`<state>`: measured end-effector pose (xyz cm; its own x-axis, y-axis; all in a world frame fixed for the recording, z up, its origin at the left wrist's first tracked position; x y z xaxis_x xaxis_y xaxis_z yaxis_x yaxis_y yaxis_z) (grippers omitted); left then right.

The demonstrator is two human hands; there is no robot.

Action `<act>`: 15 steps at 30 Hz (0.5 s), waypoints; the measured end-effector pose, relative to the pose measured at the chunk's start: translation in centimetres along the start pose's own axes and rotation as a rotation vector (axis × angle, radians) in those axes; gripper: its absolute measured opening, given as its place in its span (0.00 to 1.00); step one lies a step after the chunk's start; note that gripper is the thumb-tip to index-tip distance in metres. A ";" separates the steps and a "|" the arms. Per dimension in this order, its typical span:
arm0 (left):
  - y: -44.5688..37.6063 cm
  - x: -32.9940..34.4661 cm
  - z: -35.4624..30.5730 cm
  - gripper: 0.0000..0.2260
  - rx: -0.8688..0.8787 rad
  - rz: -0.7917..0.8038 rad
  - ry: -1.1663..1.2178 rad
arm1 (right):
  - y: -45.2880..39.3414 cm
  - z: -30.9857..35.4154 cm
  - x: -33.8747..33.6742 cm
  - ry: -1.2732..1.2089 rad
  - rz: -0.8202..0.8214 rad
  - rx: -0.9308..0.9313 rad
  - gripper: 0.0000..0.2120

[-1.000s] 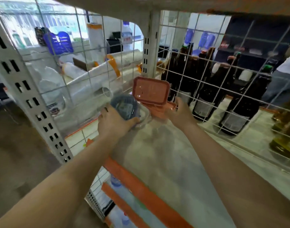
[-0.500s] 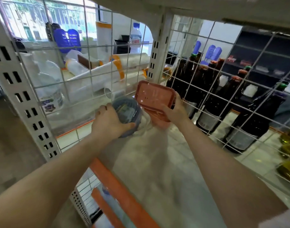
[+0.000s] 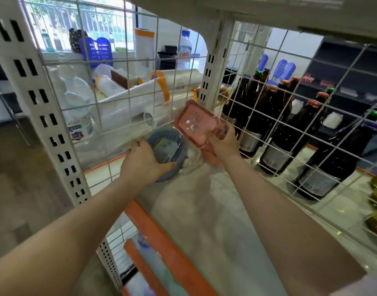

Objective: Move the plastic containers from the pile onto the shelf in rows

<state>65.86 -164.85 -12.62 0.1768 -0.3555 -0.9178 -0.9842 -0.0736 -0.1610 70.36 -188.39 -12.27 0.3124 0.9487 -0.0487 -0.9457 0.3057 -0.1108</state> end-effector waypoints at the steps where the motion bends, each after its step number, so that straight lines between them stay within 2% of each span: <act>1: 0.2 0.0 0.2 0.39 -0.006 0.003 0.009 | 0.0 0.1 0.0 0.007 -0.006 0.003 0.30; 6: 1.3 -0.8 0.8 0.38 -0.019 -0.045 0.007 | 0.1 -0.6 -0.5 0.028 -0.038 0.023 0.27; 15: 3.0 -2.8 1.3 0.37 -0.036 -0.073 0.037 | 4.5 1.8 -1.6 0.210 -0.065 -0.168 0.22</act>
<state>62.39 -162.86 -10.99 0.2488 -0.3824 -0.8899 -0.9678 -0.1341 -0.2130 65.46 -188.39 -10.94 0.4002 0.8848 -0.2387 -0.9003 0.3310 -0.2825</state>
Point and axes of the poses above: each hand's wrist, its own y-axis away from the middle knuckle, its own x-axis out of the palm, z = x × y, the point moved 10 cm from there along -y, towards the middle knuckle, and after that the axes turned 13 degrees about -y, right-handed, at the moved point
